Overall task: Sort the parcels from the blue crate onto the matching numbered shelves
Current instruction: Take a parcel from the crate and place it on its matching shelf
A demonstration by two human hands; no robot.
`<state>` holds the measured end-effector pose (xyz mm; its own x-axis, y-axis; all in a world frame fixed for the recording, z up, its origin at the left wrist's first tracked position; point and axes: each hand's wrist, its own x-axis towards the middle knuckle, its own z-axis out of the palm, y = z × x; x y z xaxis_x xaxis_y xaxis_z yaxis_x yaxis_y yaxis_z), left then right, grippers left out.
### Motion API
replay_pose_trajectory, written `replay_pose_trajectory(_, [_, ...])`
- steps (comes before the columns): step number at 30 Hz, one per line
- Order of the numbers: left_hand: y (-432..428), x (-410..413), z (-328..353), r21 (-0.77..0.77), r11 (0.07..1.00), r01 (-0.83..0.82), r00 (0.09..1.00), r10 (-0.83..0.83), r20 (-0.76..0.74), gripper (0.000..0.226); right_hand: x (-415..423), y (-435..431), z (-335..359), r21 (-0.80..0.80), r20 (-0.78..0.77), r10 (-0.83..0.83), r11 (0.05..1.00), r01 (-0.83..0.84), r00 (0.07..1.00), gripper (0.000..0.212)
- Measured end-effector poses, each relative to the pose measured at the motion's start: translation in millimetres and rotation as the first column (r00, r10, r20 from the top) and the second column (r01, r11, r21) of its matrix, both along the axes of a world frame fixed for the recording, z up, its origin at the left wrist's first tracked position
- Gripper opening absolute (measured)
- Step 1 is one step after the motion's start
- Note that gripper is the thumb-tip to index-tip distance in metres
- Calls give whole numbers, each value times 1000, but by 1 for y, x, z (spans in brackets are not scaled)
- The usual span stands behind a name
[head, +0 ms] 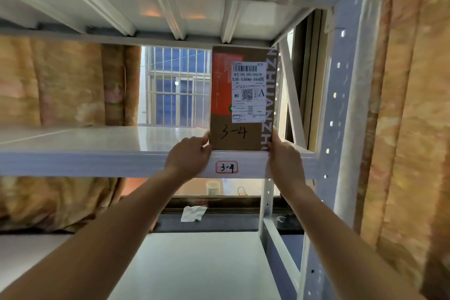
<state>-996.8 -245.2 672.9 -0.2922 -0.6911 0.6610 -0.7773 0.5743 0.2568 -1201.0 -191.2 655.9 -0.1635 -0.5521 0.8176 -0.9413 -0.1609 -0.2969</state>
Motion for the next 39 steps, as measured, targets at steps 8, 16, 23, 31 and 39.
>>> replay_pose_trajectory(8, [9,24,-16,-19,992,-124,944,124,304,65,-5,22,16,255,255,180,935,-245,950,56])
replay_pose_trajectory(16, [22,173,44,113,950,-290,954,277,119,59,68,67,103,-146,-131,170,971,-188,977,52])
replay_pose_trajectory(23, [72,298,62,116,874,-471,870,439,226,57,271,28,111,317,-415,436,892,-322,799,52])
replay_pose_trajectory(31, [199,510,-7,277,486,-829,560,728,396,57,489,18,43,642,-414,740,650,-406,530,55])
replay_pose_trajectory(39, [330,662,-40,363,214,-907,354,855,379,59,677,85,4,649,-251,895,439,-622,369,51])
